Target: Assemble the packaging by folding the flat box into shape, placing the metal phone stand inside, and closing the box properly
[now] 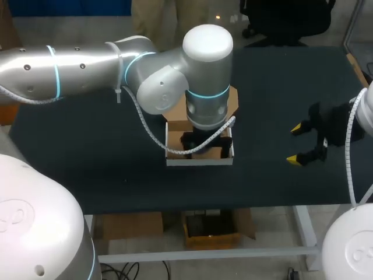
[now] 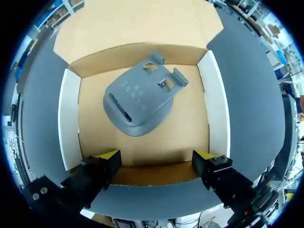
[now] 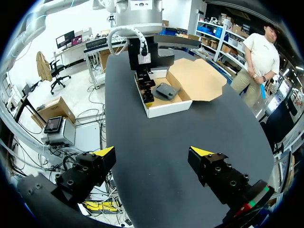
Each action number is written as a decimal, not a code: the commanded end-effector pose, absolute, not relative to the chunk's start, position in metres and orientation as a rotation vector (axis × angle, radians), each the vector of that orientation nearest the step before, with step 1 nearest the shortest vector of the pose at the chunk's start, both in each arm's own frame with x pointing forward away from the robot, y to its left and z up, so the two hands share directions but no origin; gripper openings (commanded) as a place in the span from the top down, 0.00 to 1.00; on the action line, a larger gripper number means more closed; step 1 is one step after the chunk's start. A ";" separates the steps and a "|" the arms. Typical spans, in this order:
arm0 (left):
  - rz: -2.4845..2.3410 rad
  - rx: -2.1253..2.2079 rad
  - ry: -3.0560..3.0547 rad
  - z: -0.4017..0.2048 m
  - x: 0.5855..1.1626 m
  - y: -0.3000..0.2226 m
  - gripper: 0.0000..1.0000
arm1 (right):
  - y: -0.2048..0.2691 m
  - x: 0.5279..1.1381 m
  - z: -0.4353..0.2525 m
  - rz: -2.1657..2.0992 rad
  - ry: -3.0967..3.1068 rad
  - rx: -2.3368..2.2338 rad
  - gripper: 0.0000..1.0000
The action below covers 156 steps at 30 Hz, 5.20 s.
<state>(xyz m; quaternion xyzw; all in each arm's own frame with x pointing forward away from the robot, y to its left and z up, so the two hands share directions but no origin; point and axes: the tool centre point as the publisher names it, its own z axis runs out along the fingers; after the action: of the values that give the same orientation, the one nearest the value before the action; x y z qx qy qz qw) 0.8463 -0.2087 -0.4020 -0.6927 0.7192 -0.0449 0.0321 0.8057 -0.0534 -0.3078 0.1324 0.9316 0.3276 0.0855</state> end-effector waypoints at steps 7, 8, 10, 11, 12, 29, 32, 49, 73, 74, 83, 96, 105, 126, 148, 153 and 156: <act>-0.132 -2.190 2.155 -0.400 0.819 -0.197 0.00 | -0.055 0.805 -0.308 0.983 2.775 0.393 0.00; -0.130 -2.195 2.151 -0.401 0.816 -0.196 0.00 | -0.055 0.805 -0.308 0.983 2.775 0.393 0.00; -0.125 -2.203 2.143 -0.402 0.811 -0.195 0.00 | -0.055 0.805 -0.308 0.983 2.775 0.393 0.00; -0.122 -2.207 2.139 -0.403 0.808 -0.195 0.00 | -0.055 0.805 -0.308 0.983 2.775 0.393 0.00; -0.121 -2.209 2.138 -0.403 0.804 -0.195 0.00 | -0.055 0.805 -0.308 0.983 2.775 0.393 0.00; -0.125 -2.240 2.102 -0.402 0.779 -0.199 0.00 | -0.055 0.805 -0.308 0.983 2.775 0.393 0.00; -0.165 -2.223 2.083 -0.392 0.781 -0.196 0.00 | -0.055 0.805 -0.308 0.983 2.775 0.393 0.00; -0.528 -2.108 2.182 -0.314 0.820 -0.132 0.00 | -0.055 0.805 -0.308 0.983 2.775 0.393 0.00; -0.898 -1.853 2.404 -0.293 0.888 -0.017 0.00 | -0.055 0.805 -0.308 0.983 2.775 0.393 0.00; -0.912 -1.838 2.410 -0.294 0.890 -0.014 0.00 | -0.055 0.805 -0.308 0.983 2.775 0.393 0.00; -1.115 -1.765 2.531 -0.301 0.911 0.004 0.00 | -0.055 0.805 -0.308 0.983 2.775 0.393 0.00; -1.352 -1.564 2.668 -0.317 0.936 0.006 0.00 | -0.055 0.805 -0.308 0.983 2.775 0.393 0.00; -1.501 -1.470 2.746 -0.329 0.955 -0.003 0.00 | -0.055 0.805 -0.308 0.983 2.775 0.393 0.00; -1.742 -1.291 2.864 -0.346 0.981 -0.045 0.07 | -0.055 0.805 -0.308 0.983 2.775 0.393 0.00; -1.880 -1.113 2.974 -0.349 0.979 -0.086 0.56 | -0.055 0.805 -0.308 0.983 2.775 0.393 0.00; -1.890 -1.087 2.994 -0.350 0.978 -0.091 0.67 | -0.055 0.805 -0.308 0.983 2.775 0.393 0.00; -1.890 -1.062 3.001 -0.349 0.976 -0.092 0.70 | -0.055 0.805 -0.308 0.983 2.775 0.393 0.00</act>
<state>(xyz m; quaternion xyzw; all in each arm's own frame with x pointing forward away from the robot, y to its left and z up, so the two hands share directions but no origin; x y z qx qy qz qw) 0.9721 -0.0928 -0.3480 -0.2852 0.7814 -0.4887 -0.2634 0.8057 -0.0534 -0.3078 0.1325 0.9316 0.3276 0.0855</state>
